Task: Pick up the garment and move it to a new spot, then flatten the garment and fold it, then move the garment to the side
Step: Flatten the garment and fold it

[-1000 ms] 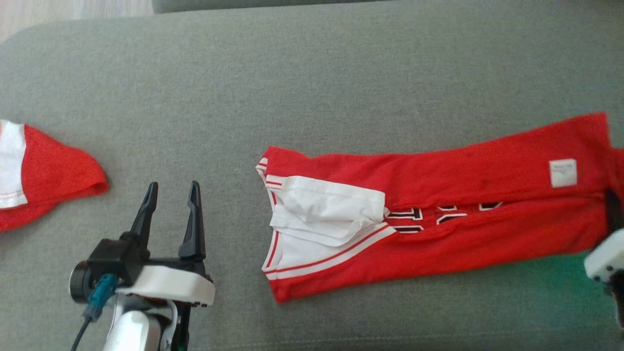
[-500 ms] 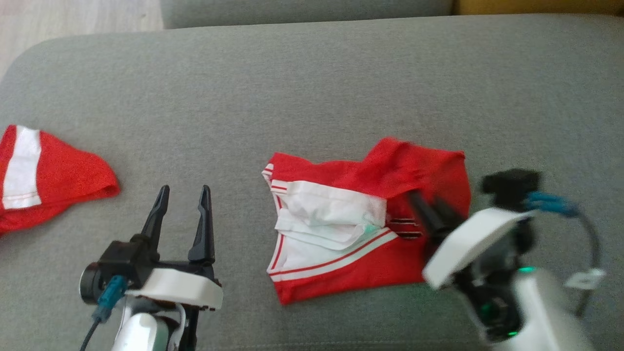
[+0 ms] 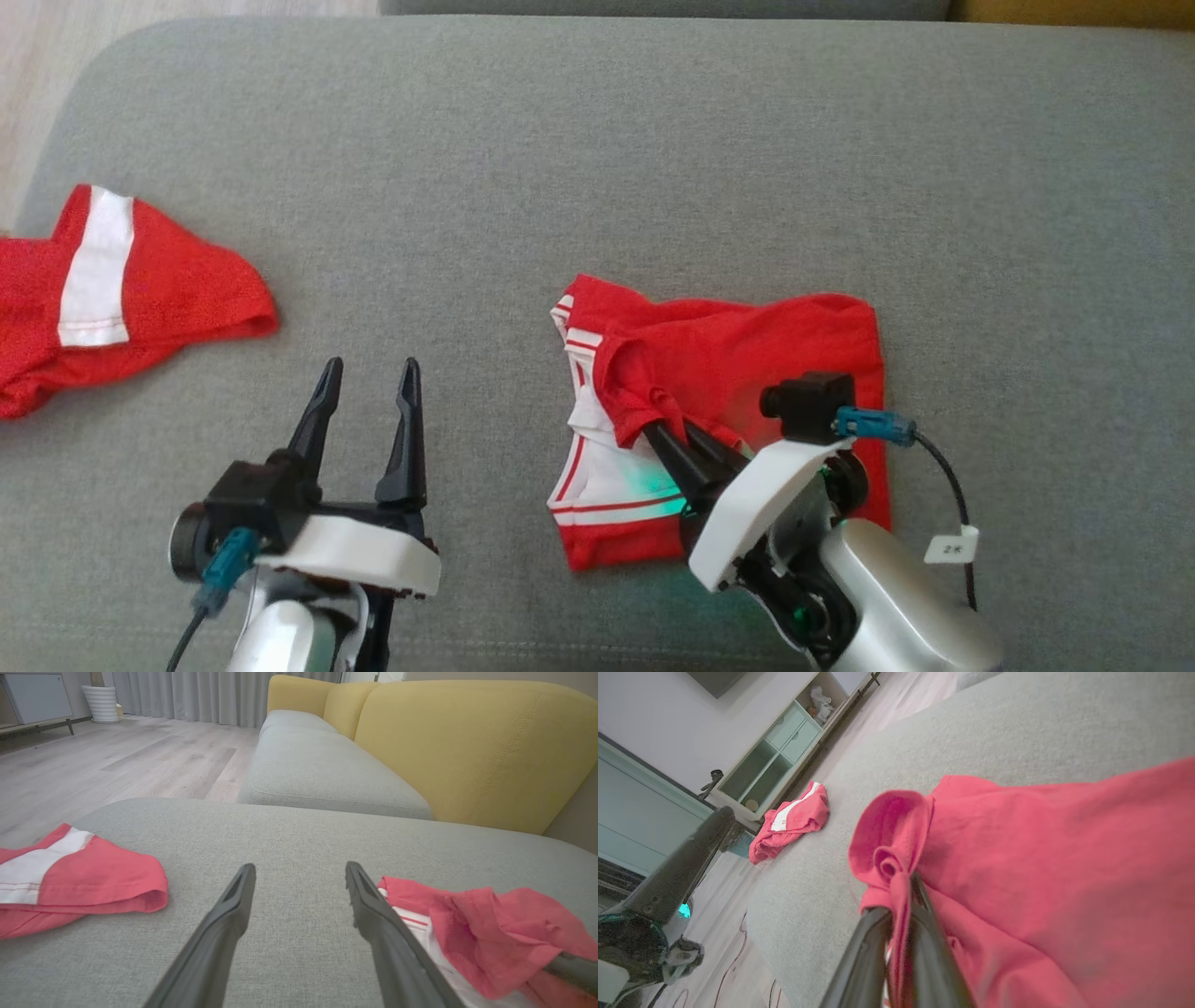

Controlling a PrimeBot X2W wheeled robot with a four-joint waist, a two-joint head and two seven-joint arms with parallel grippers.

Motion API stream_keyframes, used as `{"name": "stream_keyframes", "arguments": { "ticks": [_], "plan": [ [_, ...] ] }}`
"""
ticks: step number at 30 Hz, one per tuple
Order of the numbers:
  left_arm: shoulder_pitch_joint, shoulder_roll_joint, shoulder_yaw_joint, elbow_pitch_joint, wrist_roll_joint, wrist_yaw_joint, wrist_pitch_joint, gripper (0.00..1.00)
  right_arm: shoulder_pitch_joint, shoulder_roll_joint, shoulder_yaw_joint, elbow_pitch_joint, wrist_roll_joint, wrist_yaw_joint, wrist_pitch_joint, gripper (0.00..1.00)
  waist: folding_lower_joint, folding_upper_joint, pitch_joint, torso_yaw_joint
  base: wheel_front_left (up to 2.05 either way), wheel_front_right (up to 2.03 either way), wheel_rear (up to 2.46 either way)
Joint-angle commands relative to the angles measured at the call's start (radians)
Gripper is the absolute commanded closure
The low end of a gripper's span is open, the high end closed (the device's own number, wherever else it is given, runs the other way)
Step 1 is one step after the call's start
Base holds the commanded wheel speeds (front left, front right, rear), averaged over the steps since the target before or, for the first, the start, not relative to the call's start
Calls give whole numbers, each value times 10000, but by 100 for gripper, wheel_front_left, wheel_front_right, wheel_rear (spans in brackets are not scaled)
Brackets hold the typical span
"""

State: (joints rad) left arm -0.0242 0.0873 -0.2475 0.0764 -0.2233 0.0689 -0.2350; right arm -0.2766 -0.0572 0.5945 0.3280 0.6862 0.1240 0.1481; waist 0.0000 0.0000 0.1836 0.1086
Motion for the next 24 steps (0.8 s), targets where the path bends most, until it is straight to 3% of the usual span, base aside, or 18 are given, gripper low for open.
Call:
{"name": "stream_keyframes", "arguments": {
  "ticks": [1,8,12,18,24],
  "plan": [
    [-391,26,269,-262,-69,-9,-62,0,-429,69,247,-185,46,67,-222,0,0,0,40,32,0,0,0],
    [-434,78,302,-208,-97,45,-119,0,-1088,69,1000,-203,359,67,-1501,0,0,0,42,-138,0,0,0],
    [-443,113,292,-218,-97,78,-127,0,-1194,69,718,-665,171,67,-2097,0,0,0,-30,-290,0,0,0],
    [-401,265,335,-281,-68,160,-94,0,-724,-135,-1511,-1241,-1621,67,-2684,0,0,0,-200,-521,0,0,0],
    [-326,472,409,-445,-51,229,-7,0,473,-564,-3985,-2366,-3634,67,-2403,0,0,0,-416,-657,0,0,0]
  ]
}}
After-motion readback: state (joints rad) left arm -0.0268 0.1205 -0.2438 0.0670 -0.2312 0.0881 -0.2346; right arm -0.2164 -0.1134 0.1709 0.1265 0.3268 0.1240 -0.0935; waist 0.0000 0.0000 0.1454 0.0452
